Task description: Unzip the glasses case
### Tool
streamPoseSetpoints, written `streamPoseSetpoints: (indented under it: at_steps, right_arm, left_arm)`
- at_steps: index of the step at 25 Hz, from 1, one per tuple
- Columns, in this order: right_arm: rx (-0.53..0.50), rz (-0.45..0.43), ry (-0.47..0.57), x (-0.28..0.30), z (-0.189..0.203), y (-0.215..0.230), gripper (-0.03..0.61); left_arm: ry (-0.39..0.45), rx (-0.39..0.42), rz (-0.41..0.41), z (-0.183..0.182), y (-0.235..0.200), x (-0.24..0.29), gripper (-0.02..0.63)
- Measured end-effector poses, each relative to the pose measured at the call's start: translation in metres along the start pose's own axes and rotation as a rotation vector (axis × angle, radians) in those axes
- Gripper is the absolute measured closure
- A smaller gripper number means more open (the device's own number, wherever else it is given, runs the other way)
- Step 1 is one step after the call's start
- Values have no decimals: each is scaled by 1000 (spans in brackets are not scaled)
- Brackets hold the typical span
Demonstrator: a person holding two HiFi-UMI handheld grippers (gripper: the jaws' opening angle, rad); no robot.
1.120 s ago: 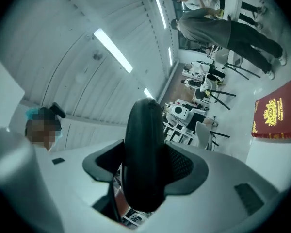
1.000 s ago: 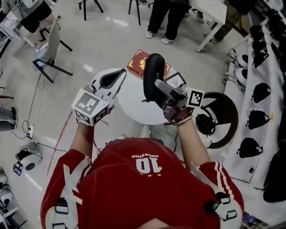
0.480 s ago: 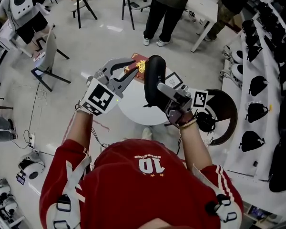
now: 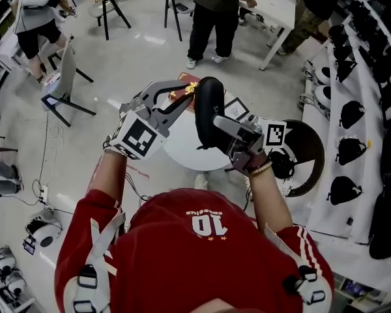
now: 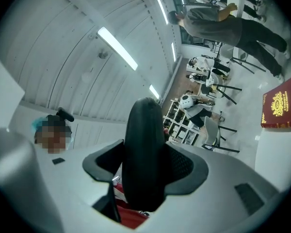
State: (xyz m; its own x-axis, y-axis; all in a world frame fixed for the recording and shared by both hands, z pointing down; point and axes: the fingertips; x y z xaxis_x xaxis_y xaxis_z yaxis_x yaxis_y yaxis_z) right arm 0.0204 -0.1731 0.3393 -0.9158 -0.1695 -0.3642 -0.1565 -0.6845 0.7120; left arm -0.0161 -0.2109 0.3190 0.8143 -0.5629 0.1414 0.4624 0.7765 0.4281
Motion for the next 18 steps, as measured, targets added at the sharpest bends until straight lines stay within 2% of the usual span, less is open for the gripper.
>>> streamPoseSetpoints:
  at_steps: [4, 13, 18]
  right_arm:
    - [-3, 19, -35, -1, 2, 1, 299]
    - [-24, 41, -80, -2, 6, 0, 299]
    - [-51, 75, -110, -5, 6, 2, 299]
  left_arm:
    - [11, 44, 0, -3, -1, -2, 546]
    - [59, 35, 46, -8, 4, -8, 546]
    - [57, 42, 46, -6, 4, -6, 552]
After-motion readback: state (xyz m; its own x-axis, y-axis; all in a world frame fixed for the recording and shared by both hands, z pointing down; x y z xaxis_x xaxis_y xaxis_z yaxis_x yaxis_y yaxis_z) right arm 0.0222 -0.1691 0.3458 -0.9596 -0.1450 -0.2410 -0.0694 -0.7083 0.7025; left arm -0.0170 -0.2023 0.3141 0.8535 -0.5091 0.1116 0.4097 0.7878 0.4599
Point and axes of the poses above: the fingertips, and each gripper's own axes: x forward along the fingers, y to its right, z out of its underside, and after that the axes turned 9 degrees about -x, right-handed
